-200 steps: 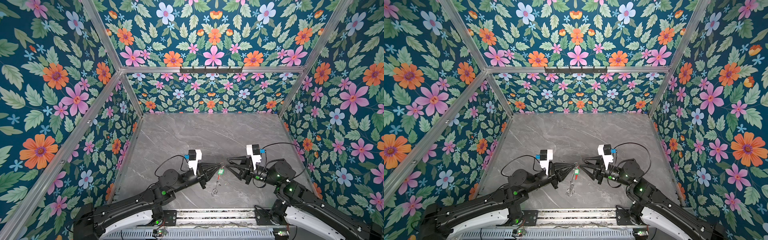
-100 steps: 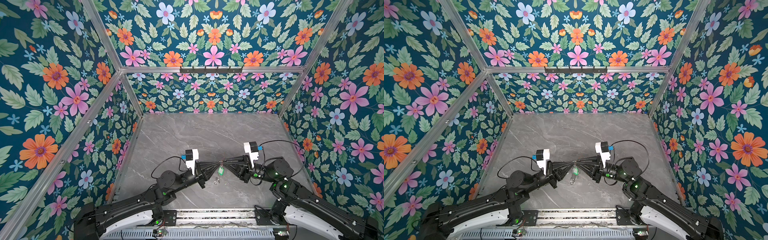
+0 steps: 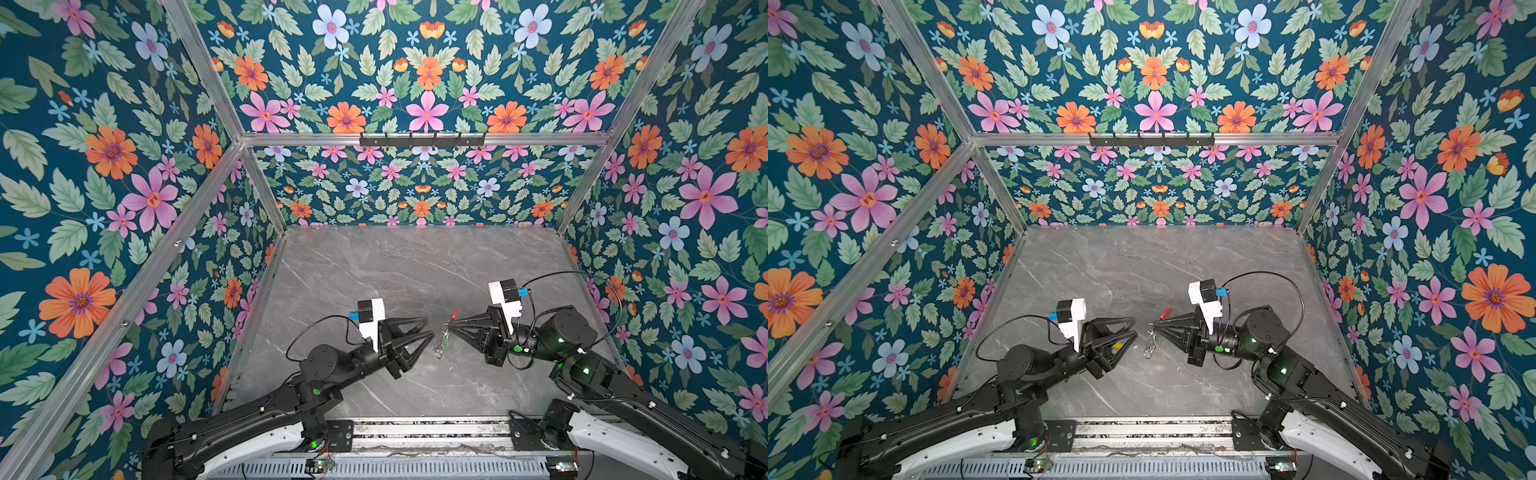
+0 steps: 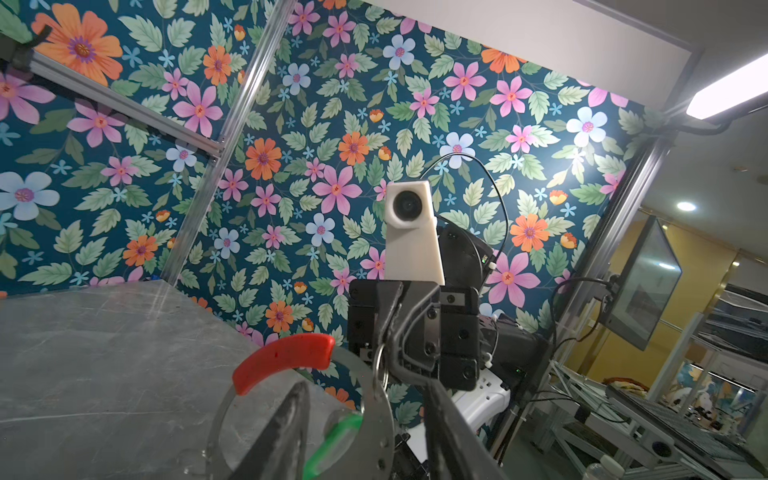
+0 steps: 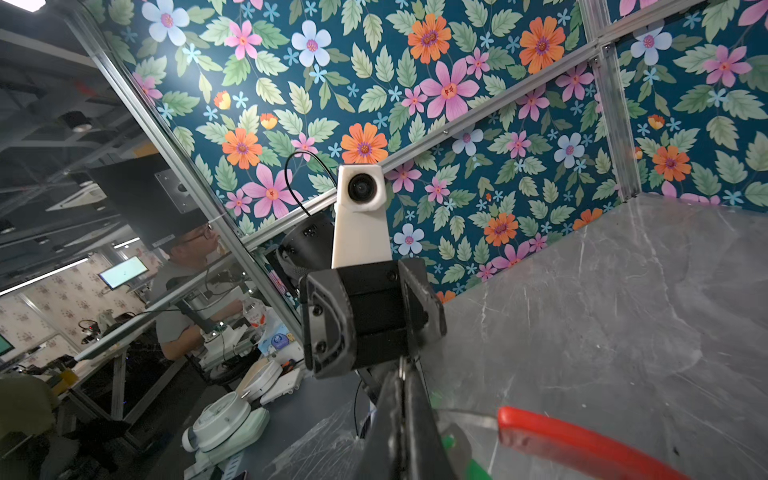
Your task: Remove the keys from the keyring
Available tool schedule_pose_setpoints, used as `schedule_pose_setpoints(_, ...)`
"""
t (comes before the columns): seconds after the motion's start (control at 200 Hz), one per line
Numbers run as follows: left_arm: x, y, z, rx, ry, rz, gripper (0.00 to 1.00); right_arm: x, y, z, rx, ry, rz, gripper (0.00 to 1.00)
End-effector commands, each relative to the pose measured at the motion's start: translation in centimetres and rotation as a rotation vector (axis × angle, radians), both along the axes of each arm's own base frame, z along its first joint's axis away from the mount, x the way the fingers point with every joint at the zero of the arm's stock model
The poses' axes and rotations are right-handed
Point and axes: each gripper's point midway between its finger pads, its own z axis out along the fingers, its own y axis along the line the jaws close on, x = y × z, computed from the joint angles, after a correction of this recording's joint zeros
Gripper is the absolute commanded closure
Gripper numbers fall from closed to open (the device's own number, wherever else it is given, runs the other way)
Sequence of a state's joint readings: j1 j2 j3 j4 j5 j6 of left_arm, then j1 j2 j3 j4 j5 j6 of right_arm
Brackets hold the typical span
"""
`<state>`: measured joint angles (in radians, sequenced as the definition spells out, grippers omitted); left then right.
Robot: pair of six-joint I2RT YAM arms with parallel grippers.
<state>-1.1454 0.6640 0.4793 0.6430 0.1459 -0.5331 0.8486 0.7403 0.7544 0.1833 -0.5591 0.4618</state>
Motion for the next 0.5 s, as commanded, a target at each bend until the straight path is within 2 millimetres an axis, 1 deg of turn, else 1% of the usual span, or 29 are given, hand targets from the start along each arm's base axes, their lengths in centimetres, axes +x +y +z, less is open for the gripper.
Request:
schedule_pose_setpoints(0.0,0.4,0.2,-1.3,0.121,0.014,0.035,0.52,-0.6,0.1,-2.4,-0.139,-0.001,0.035,1.00)
schedule_pose_setpoints(0.085,0.2,-0.5,-2.0,0.222,0.033,0.014,0.53,-0.8,0.1,-2.5,-0.186,-0.010,0.047,1.00)
schedule_pose_setpoints(0.18,-0.3,-1.4,-2.6,0.298,0.047,-0.038,0.54,-0.9,0.2,-2.5,-0.227,-0.022,0.057,1.00)
schedule_pose_setpoints(0.265,-0.4,-2.2,-3.5,0.371,0.069,-0.058,0.58,-1.1,0.4,-2.4,-0.253,-0.035,0.073,1.00)
schedule_pose_setpoints(0.31,-0.4,-2.4,-3.9,0.392,0.075,-0.071,0.60,-1.2,0.5,-2.4,-0.268,-0.039,0.082,1.00)
schedule_pose_setpoints(0.41,-0.9,-2.7,-3.9,0.402,0.074,-0.100,0.61,-1.6,0.8,-2.6,-0.308,-0.052,0.104,1.00)
schedule_pose_setpoints(0.495,-1.0,-2.8,-3.8,0.414,0.071,-0.109,0.65,-1.7,0.9,-2.7,-0.334,-0.065,0.103,1.00)
